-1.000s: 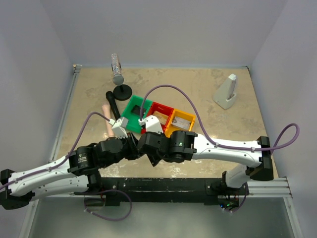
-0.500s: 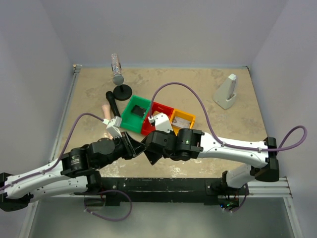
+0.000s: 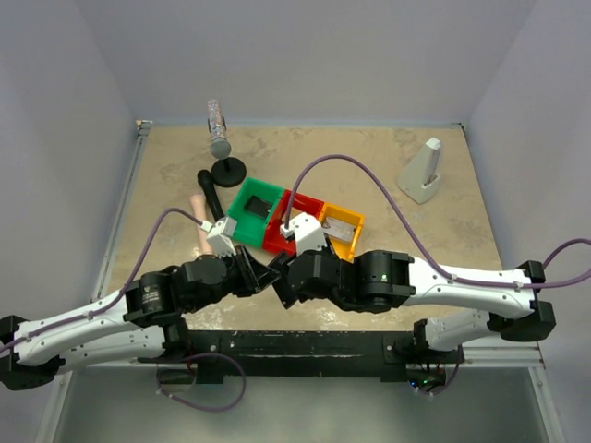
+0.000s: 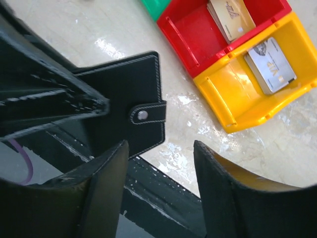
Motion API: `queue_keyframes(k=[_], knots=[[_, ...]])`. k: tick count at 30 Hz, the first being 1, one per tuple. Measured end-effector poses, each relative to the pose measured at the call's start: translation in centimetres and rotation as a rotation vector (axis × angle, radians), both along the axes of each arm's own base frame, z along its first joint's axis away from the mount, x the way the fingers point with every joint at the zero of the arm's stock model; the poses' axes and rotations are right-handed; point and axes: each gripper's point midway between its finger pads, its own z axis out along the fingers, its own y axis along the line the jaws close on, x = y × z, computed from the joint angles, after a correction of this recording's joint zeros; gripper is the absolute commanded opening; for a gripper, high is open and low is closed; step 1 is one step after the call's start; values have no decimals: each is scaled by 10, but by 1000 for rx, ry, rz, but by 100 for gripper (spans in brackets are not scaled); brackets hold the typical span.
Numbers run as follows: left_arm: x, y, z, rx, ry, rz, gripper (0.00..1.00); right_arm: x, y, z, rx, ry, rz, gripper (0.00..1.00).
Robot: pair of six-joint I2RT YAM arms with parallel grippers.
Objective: Take the credit cards out of the card holder
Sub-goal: Open the card holder at the center of the board.
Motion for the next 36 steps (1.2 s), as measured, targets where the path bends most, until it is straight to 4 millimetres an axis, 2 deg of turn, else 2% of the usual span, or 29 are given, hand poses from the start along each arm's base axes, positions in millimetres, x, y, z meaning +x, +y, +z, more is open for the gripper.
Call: queue_keyframes(k=[4,9,24,28,34,36], knots=[[0,-6,-5,25,14,-10,0,-2,16,1,-16,-18,34,60],[-1,-8,-1,21,14,-22,0,0,29,-12,-80,-14,39,58],[-4,-6,0,16,16,-34,0,6,19,-21,-221,-20,-29,50],[-5,-6,0,17,17,-36,0,6,18,-21,-217,-12,-43,46],[-4,-7,3,5,12,-36,0,6,19,-20,-203,-4,-50,32],[-4,-7,4,2,11,-37,0,5,20,-20,-196,1,-52,30]])
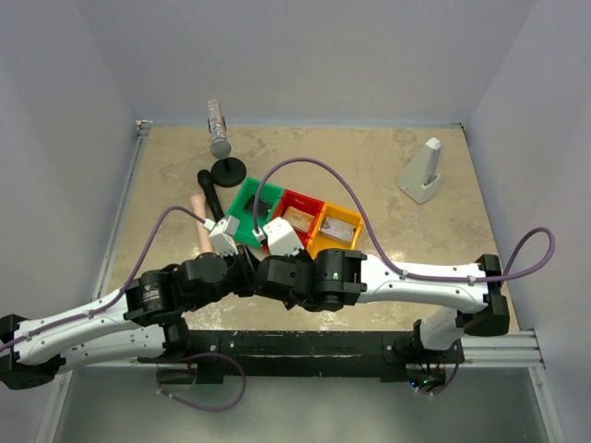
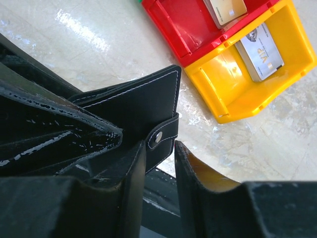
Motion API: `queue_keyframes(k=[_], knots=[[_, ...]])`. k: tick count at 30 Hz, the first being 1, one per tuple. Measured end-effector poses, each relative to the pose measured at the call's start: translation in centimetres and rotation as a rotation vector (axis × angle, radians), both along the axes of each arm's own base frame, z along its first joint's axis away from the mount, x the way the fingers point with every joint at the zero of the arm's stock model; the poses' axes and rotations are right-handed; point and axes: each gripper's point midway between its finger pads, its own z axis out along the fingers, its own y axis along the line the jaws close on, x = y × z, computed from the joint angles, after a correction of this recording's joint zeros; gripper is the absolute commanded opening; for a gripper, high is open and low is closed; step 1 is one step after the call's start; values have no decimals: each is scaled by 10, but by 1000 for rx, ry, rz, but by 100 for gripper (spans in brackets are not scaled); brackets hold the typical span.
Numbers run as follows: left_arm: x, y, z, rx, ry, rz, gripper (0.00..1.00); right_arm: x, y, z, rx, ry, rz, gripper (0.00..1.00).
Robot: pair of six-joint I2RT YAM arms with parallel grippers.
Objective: Take the credit cards out of the card holder
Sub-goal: Open the card holder at the center of the board.
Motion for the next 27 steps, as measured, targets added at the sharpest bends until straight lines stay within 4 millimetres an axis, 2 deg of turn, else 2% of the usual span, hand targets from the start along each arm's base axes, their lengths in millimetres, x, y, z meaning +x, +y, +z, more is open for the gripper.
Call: queue_keyframes(k=[5,8,11,17,27], knots=[[0,0,0,-1,-1,0,0,0,1,-1,9,11,-4,29],[0,0,0,-2,0,-3,0,-1,2,-2,12,21,-4,35],[-1,0,0,-2,0,-3,0,1,1,-2,10,25,-7,36],[-1,1,0,-2,-1,-6,0,1,3,-4,22,50,-3,26],[-2,3,-2,7,2,-7,0,-1,10,-10,47,88,7,0]])
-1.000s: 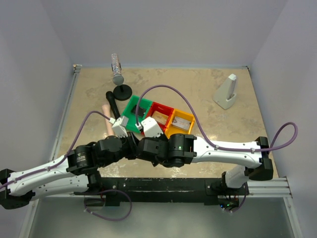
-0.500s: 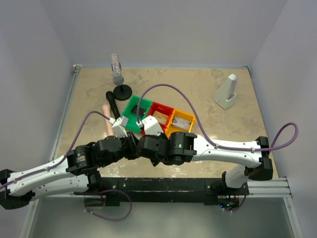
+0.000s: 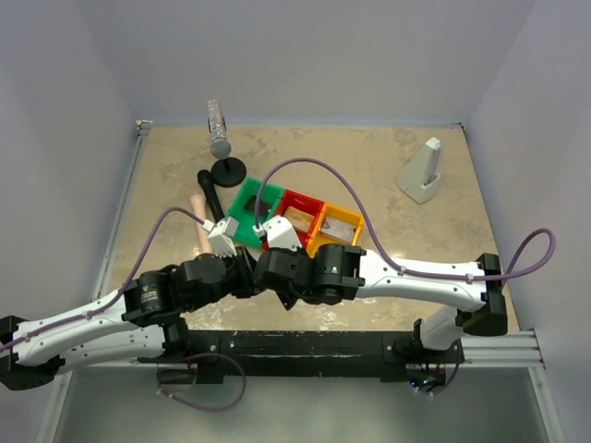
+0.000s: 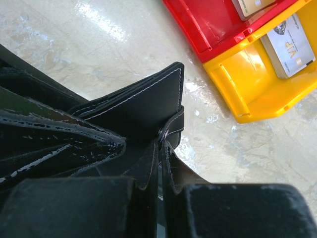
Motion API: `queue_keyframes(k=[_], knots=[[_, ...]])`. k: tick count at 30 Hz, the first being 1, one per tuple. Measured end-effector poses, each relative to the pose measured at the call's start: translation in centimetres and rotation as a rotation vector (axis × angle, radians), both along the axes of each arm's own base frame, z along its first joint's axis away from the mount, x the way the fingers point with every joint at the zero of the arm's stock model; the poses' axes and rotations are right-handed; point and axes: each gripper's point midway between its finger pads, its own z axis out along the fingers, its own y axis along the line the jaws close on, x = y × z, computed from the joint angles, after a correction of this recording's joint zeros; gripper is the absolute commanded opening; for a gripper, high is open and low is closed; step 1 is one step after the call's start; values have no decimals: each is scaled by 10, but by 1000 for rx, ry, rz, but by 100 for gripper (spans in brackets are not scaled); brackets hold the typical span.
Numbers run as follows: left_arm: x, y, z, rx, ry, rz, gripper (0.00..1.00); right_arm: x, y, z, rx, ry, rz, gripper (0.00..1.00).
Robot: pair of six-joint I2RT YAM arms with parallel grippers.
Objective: Take the credit cards out of the card holder
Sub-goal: Open the card holder at the center of the board.
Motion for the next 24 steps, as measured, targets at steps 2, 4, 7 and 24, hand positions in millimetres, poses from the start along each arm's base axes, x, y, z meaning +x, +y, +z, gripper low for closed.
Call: queue_keyframes(k=[2,4,7,24], knots=[[0,1,-2,10,-2,-3,0,0,0,-2,4,4,1,0],[-1,2,-4,16,-6,-6,0,-1,0,-4,13,8,3,0],[-2,3,-4,11,-6,-11,0,-2,-2,-3,41,15,5,0],[-6,2,14,-66,-25,-31,0,12,-38,-16,-10,8,-66,0]])
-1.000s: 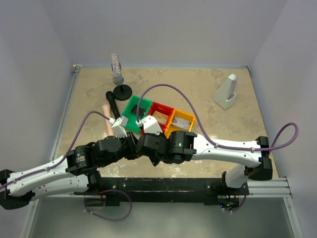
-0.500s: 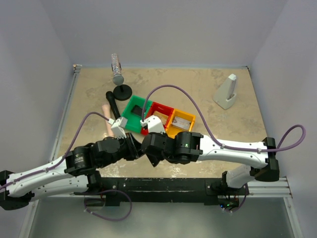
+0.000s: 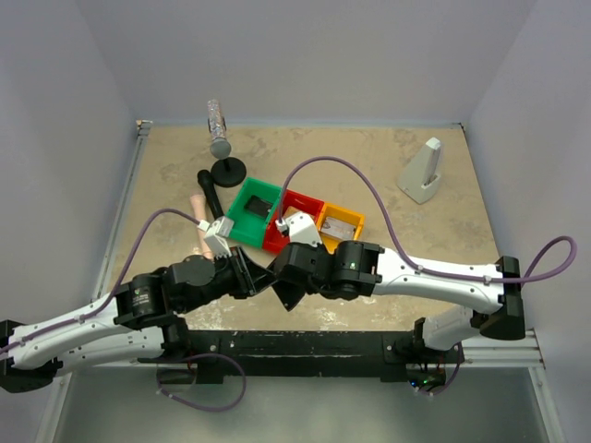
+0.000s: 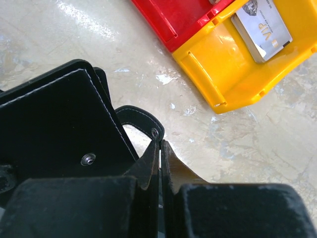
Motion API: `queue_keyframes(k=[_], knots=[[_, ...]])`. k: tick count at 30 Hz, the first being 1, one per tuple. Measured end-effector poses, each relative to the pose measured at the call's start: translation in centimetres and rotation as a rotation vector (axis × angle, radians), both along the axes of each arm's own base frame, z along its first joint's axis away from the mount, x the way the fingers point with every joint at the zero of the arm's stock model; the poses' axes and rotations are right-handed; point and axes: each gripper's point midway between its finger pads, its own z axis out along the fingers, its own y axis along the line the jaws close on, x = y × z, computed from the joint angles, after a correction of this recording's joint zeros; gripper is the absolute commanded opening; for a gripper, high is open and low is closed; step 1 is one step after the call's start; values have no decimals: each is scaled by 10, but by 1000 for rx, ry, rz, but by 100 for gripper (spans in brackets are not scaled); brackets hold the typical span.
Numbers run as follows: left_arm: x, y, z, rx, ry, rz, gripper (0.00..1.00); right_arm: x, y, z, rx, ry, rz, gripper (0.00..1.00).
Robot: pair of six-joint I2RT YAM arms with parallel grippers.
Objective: Take the credit cards out of the card holder
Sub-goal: Open the card holder at the center of the board.
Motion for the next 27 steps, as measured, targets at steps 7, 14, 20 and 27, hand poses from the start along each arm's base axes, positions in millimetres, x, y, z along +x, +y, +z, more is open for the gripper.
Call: queue_keyframes(k=[7,14,20,27], knots=[[-1,4,2,-16,-7,2,0,-1,-8,10,46,-5,-7,31],[-1,13,-5,-2,-69,-11,0,-10,-42,34,194,-9,-1,51],[-9,1,-32,0,-192,-140,0,-36,-41,62,498,-4,172,55],[-32,-20,-34,-137,-347,-342,0,-79,-19,88,694,84,438,54]])
